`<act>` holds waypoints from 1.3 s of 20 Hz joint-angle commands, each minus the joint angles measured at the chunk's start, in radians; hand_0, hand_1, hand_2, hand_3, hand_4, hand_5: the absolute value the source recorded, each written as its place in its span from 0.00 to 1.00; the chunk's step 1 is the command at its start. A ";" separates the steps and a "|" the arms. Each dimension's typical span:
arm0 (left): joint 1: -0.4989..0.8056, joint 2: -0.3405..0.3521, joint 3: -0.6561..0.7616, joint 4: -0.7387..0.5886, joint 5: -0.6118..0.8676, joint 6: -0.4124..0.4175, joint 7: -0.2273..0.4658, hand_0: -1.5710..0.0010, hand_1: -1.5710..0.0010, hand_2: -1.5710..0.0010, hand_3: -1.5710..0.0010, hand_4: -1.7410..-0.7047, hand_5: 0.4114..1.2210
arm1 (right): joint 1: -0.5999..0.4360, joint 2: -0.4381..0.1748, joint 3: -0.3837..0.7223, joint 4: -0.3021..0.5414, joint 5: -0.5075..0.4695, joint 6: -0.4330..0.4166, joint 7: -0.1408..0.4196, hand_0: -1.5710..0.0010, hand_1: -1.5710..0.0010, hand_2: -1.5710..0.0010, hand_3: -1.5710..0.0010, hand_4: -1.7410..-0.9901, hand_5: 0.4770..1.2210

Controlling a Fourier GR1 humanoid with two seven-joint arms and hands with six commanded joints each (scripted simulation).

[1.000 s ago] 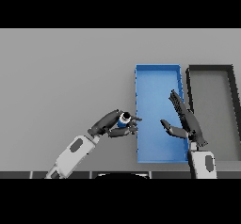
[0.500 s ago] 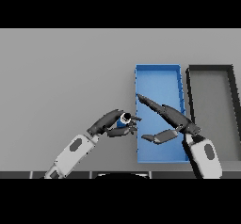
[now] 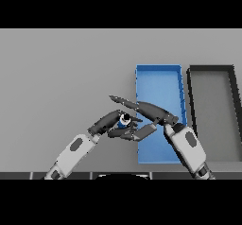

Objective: Pick up the blue pipe and place it into the blue bin.

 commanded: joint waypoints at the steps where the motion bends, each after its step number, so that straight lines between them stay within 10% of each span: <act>1: 0.005 0.012 0.004 -0.005 -0.012 0.004 -0.018 0.00 0.00 0.00 0.02 0.00 1.00 | -0.013 0.011 0.004 0.024 -0.001 0.008 0.000 1.00 1.00 1.00 1.00 0.70 0.05; 4: 0.007 0.010 0.008 0.003 0.000 -0.009 0.003 0.00 0.00 0.00 0.06 0.00 1.00 | -0.074 0.050 0.021 0.073 -0.002 0.024 0.006 0.97 0.95 0.93 0.97 0.66 0.04; 7: -0.027 0.062 -0.030 -0.012 -0.068 -0.032 0.132 0.37 0.44 0.46 0.48 0.18 1.00 | -0.120 0.079 0.046 0.112 0.012 0.049 0.024 0.66 0.66 0.66 0.72 0.51 0.04; 9: -0.012 0.044 -0.017 -0.014 -0.077 -0.020 0.106 0.51 0.55 0.56 0.63 0.20 1.00 | -0.145 0.083 0.036 0.135 -0.018 0.069 0.017 0.43 0.44 0.42 0.51 0.34 0.10; 11: -0.005 0.028 0.002 -0.021 -0.071 -0.002 0.068 0.32 0.35 0.38 0.40 0.13 1.00 | -0.134 0.089 0.054 0.134 -0.084 0.082 0.047 0.28 0.28 0.27 0.39 0.24 0.25; 14: 0.019 0.006 0.015 -0.034 -0.024 0.001 0.010 0.17 0.18 0.24 0.21 0.07 1.00 | -0.109 0.115 0.061 0.139 -0.111 0.065 0.045 0.14 0.15 0.14 0.20 0.36 0.58; 21: 0.005 0.003 0.027 -0.012 0.014 0.007 -0.006 0.03 0.04 0.12 0.04 0.01 1.00 | -0.107 0.108 0.060 0.131 -0.010 0.084 -0.043 0.03 0.03 0.03 0.04 0.35 0.91; 26: -0.031 0.083 -0.022 0.006 -0.087 -0.038 -0.074 0.62 0.65 0.68 0.65 0.51 1.00 | -0.090 0.148 0.048 0.119 -0.017 0.088 0.031 0.01 0.01 0.01 0.01 0.33 0.97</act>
